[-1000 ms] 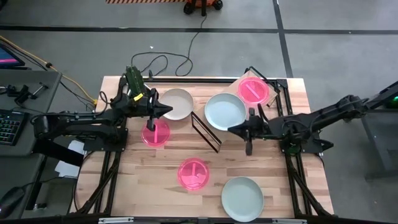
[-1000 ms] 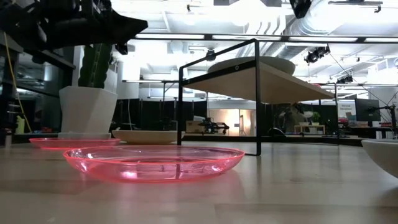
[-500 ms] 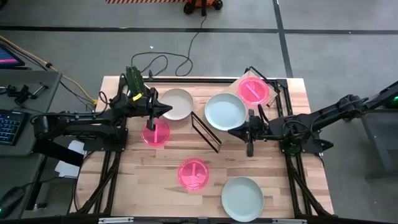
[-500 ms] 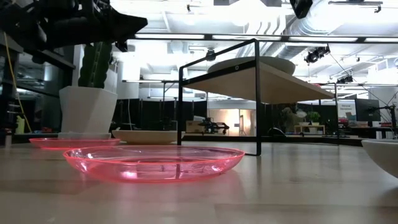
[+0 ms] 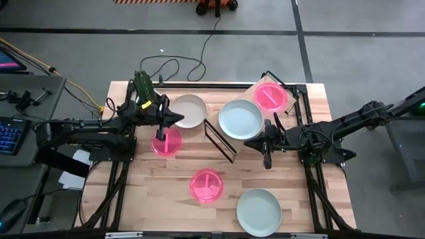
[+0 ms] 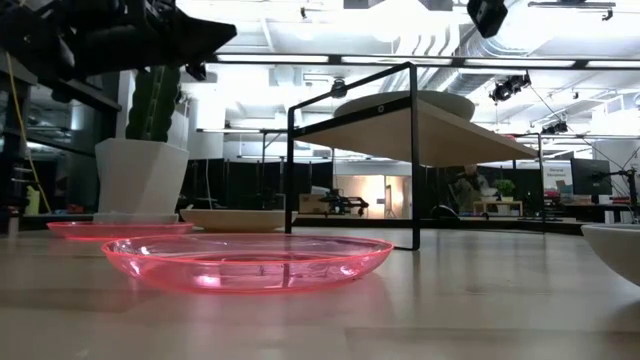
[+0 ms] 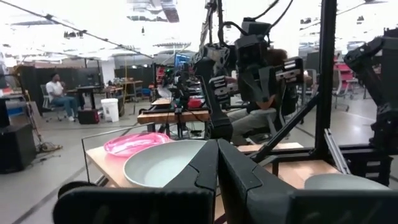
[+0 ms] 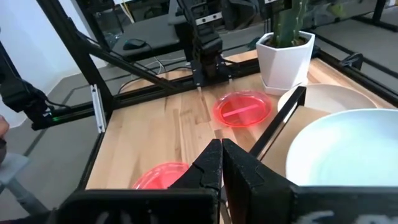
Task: Place and stack plates onto a shelf
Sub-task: Stack the blue plate on top of the blue plate on the shelf
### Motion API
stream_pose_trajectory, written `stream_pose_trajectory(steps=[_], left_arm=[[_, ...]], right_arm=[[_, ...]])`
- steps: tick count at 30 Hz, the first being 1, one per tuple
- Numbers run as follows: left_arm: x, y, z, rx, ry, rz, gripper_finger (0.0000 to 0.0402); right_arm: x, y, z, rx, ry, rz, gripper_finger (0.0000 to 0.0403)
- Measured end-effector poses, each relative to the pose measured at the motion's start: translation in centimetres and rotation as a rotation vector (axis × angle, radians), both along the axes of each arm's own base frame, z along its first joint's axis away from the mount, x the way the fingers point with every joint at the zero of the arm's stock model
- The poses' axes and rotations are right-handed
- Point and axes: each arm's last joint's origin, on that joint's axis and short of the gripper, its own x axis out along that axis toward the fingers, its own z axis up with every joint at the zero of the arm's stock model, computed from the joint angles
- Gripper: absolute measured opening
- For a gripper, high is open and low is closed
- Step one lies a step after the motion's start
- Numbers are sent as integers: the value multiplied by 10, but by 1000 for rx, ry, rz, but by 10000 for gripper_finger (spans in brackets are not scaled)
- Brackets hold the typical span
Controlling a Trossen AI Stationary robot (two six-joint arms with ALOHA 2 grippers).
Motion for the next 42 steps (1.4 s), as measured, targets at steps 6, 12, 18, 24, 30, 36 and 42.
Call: stream_pose_trajectory(steps=[6,12,18,24,30,36,42], left_arm=[[1,-5,1,15,-12,-37,0],[2,-19,5,186,-60,-174,1],[3,-20,7,208,-85,-133,1],[3,-19,6,156,-75,-121,1],[3,-21,4,173,-55,-194,1],[4,-21,2,150,-28,-201,1],[4,-21,1,129,-20,-205,1]], right_arm=[[0,0,0,42,-2,-11,0],[0,3,-3,213,35,41,0],[-8,12,-14,370,168,42,0],[-22,30,-26,528,334,11,0],[-33,52,-40,667,476,-49,0],[-33,69,-65,664,632,-145,0],[-31,78,-97,633,873,-250,0]])
